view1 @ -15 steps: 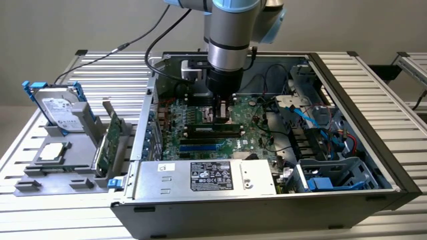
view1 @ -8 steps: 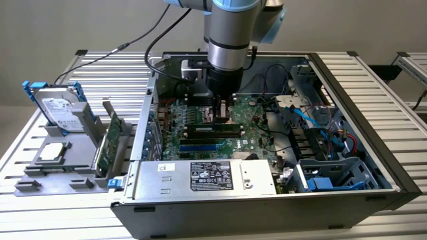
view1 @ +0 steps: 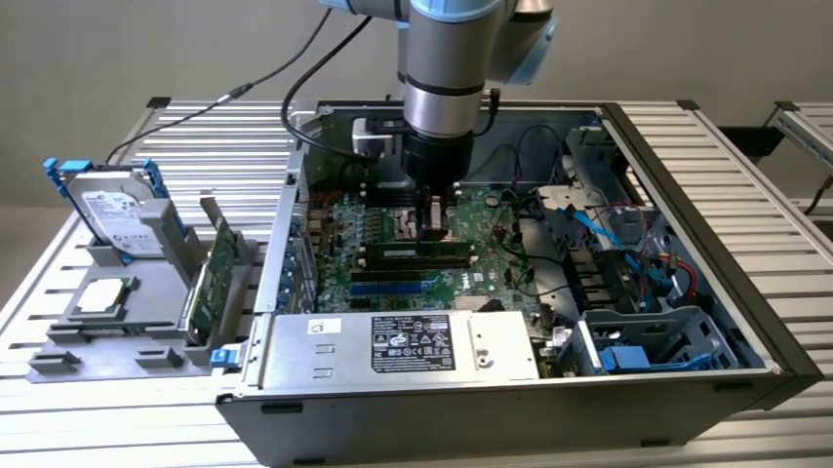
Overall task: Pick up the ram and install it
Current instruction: 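Insert the ram into the slot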
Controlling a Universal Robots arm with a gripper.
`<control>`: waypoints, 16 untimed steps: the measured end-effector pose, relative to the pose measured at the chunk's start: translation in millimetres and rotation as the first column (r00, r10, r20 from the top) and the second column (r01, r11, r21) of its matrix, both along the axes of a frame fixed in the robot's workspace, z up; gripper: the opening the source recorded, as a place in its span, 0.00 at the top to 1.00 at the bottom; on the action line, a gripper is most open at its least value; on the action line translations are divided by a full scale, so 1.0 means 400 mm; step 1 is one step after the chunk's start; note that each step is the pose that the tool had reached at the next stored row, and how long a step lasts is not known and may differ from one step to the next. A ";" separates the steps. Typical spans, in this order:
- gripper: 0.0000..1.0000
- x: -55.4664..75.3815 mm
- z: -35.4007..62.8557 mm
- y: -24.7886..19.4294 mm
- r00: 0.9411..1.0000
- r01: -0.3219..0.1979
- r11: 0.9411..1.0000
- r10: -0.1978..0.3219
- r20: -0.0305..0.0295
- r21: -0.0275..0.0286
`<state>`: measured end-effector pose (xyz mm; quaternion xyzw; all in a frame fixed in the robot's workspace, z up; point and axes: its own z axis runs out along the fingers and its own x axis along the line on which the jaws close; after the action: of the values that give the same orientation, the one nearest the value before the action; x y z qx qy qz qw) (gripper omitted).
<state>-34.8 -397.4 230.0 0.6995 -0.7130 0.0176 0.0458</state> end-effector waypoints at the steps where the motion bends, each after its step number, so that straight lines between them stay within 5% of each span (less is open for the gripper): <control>1: 0.87 -0.001 0.000 0.000 1.000 0.000 1.000 0.000 0.000 0.000; 16: 0.87 -0.003 -0.007 0.000 1.000 0.008 1.000 -0.008 -0.002 -0.002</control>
<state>-36.2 -397.3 227.3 0.6967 -0.7156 0.0176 0.0472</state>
